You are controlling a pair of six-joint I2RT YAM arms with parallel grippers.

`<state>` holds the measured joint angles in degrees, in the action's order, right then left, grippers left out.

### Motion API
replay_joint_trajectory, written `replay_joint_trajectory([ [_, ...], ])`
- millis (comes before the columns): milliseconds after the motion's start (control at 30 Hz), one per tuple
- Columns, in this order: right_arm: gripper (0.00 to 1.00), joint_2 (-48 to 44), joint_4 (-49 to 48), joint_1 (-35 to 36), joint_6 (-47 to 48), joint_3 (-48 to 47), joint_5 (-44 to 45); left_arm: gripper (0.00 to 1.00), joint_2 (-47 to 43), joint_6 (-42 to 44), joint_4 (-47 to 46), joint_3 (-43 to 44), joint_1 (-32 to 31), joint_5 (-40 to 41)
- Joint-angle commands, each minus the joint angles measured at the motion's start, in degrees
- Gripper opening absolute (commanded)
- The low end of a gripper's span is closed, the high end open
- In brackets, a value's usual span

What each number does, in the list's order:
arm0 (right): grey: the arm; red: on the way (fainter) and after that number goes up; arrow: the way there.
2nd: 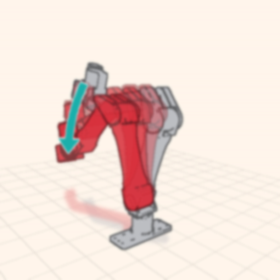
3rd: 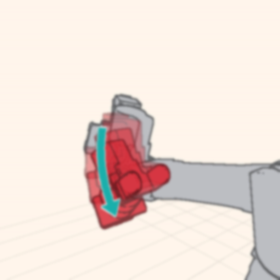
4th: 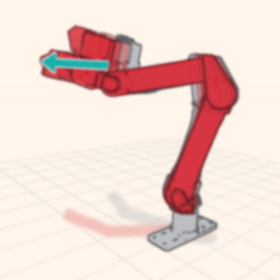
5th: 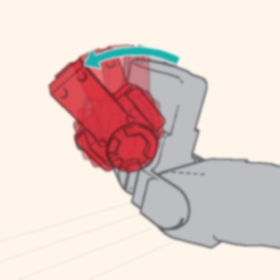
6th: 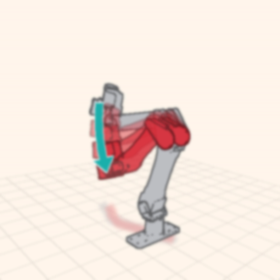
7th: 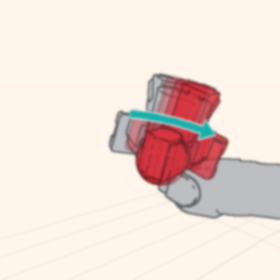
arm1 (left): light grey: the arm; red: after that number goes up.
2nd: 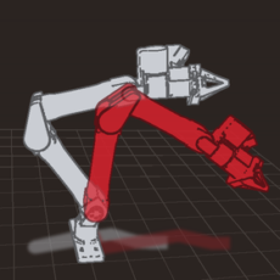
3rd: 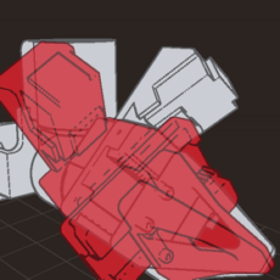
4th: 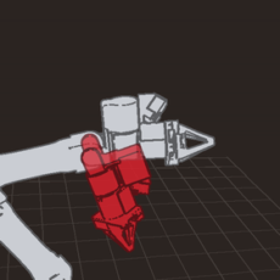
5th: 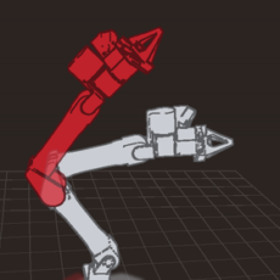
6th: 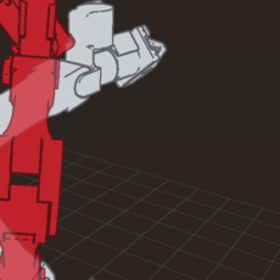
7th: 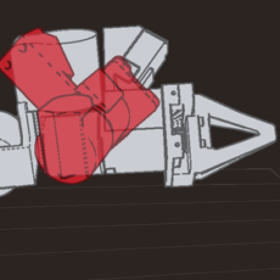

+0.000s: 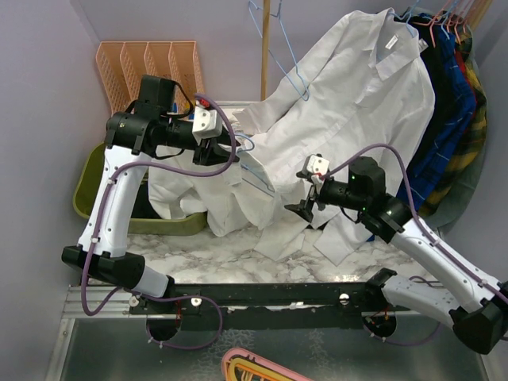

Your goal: Place the shirt on the hanger

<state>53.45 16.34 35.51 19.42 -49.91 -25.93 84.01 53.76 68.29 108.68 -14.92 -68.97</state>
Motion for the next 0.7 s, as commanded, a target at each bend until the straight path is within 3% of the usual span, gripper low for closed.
replay_joint_trajectory([
  [0, 0.95, 4.3, -7.8, -0.3, 0.2, 1.1, -7.4, 0.00, -1.4, 2.3, 1.7, -0.1, -1.9, -0.5],
  [200, 0.87, 11.4, -12.3, -0.3, -0.9, -2.4, -10.3, 0.00, -1.6, 1.4, 1.4, -1.3, -6.6, 3.5],
  [333, 0.57, 13.3, -12.4, -0.3, -2.8, -4.5, -15.1, 0.00, -1.8, -3.7, -3.9, -2.7, -7.6, 4.9],
  [367, 0.46, 13.0, -13.0, -0.3, -3.9, -4.4, -16.0, 0.00, -1.8, -5.3, -5.3, -2.7, -7.7, 5.4],
  [433, 0.06, 11.4, -15.7, -0.3, -6.7, -2.9, -16.2, 0.00, -1.6, -9.3, -8.4, -2.6, -7.7, 6.9],
  [467, 0.02, 10.2, -17.4, -0.3, -8.7, -1.7, -15.8, 0.00, -1.6, -10.5, -9.5, -2.4, -7.7, 7.5],
  [567, 0.06, 6.7, -23.5, -0.3, -14.6, 2.0, -14.8, 0.00, -1.2, -12.9, -11.2, -1.7, -7.7, 7.7],
  [667, 0.23, 6.6, -24.3, -0.3, -17.5, 2.2, -16.2, 0.00, -1.0, -15.2, -12.7, -1.6, -7.7, 7.1],
])
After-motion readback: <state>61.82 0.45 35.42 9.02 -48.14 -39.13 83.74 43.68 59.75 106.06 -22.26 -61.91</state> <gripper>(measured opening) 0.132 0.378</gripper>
